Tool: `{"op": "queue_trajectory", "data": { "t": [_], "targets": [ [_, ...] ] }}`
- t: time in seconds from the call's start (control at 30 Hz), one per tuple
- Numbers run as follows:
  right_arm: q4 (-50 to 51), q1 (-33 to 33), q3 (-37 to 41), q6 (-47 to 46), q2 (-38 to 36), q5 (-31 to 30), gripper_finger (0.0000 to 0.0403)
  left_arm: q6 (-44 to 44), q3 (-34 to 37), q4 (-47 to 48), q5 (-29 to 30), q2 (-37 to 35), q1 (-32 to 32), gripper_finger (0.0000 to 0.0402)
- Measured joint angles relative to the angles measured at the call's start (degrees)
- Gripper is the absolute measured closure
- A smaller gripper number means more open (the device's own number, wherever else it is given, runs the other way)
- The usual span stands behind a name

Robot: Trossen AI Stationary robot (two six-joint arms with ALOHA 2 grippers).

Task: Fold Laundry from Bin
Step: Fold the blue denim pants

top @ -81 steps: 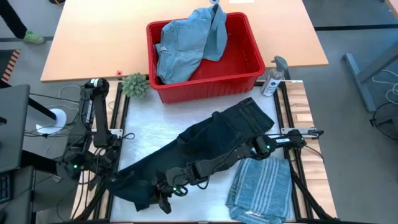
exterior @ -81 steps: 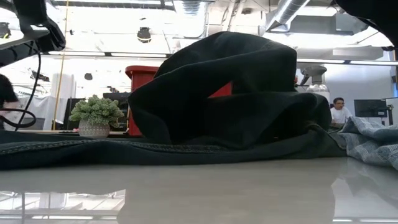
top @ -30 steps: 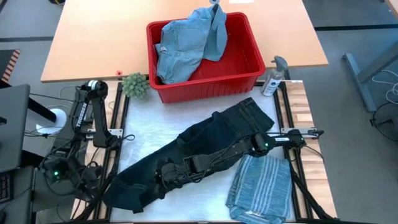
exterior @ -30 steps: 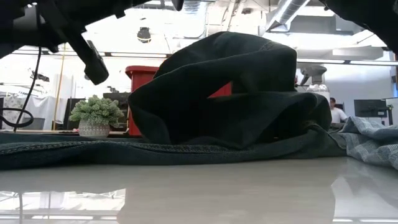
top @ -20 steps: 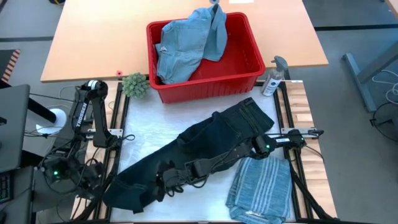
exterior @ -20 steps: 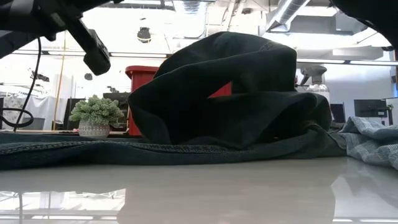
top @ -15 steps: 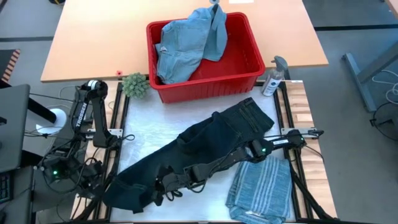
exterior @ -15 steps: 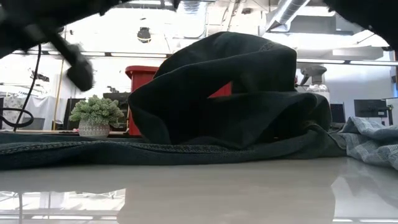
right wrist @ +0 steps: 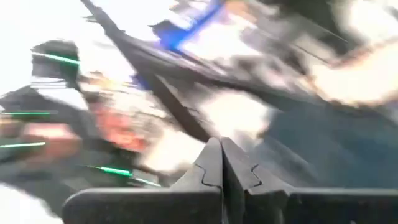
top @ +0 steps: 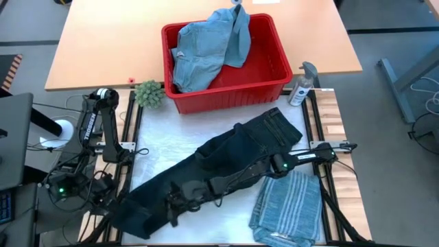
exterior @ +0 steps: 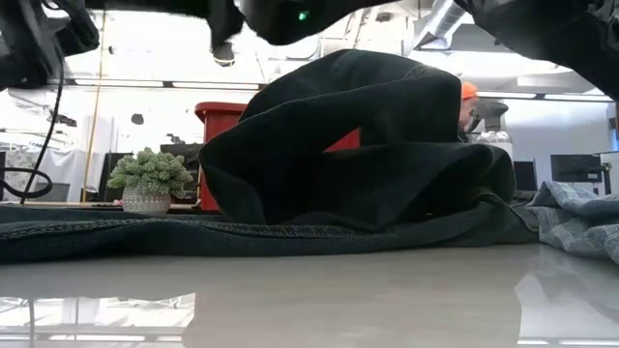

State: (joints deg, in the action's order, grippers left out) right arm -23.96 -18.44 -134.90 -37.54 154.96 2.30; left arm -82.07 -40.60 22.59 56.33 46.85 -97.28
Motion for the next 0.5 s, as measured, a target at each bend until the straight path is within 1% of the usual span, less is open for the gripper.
{"op": "queue_trajectory", "data": {
  "t": [0.07, 0.1, 0.17, 0.23, 0.3, 0.33, 0.37, 0.5],
  "targets": [
    [-7.89, -0.17, -0.25, 2.25, -0.63, 7.30, 0.0384, 0.64, 0.00, 0.49, 0.67, 0.00, 0.54, 0.0287],
    [-9.83, -0.27, -0.25, 2.00, -1.22, 11.12, 0.0384, 1.16, 0.00, 0.96, 1.13, -0.01, 0.89, 0.0287],
    [-10.09, -0.44, -0.27, -1.30, -1.54, 18.43, 0.0384, 1.99, 0.00, 2.00, 1.36, -0.02, 1.65, 0.0287],
    [-9.28, -0.65, -0.24, -7.16, -1.45, 22.43, 0.0384, 2.30, 0.00, 3.42, 1.59, -0.02, 2.91, 0.0287],
    [-7.01, -1.00, -0.01, -11.00, -1.16, 22.27, 0.0382, 1.67, 0.00, 4.45, 1.64, -0.02, 4.72, 0.0287],
    [-4.11, -1.36, -0.01, -10.88, -1.18, 19.96, 0.0381, 1.59, 0.00, 4.53, 1.63, -0.02, 5.64, 0.0287],
    [0.01, -1.95, -0.03, -8.86, -1.81, 16.76, 0.0381, 1.88, 0.00, 4.52, 1.68, -0.02, 6.59, 0.0287],
    [26.57, -4.03, 0.08, 1.93, -7.31, 6.87, 0.0385, 6.15, 0.00, 3.79, 1.82, -0.40, 9.98, 0.0287]
  ]
}}
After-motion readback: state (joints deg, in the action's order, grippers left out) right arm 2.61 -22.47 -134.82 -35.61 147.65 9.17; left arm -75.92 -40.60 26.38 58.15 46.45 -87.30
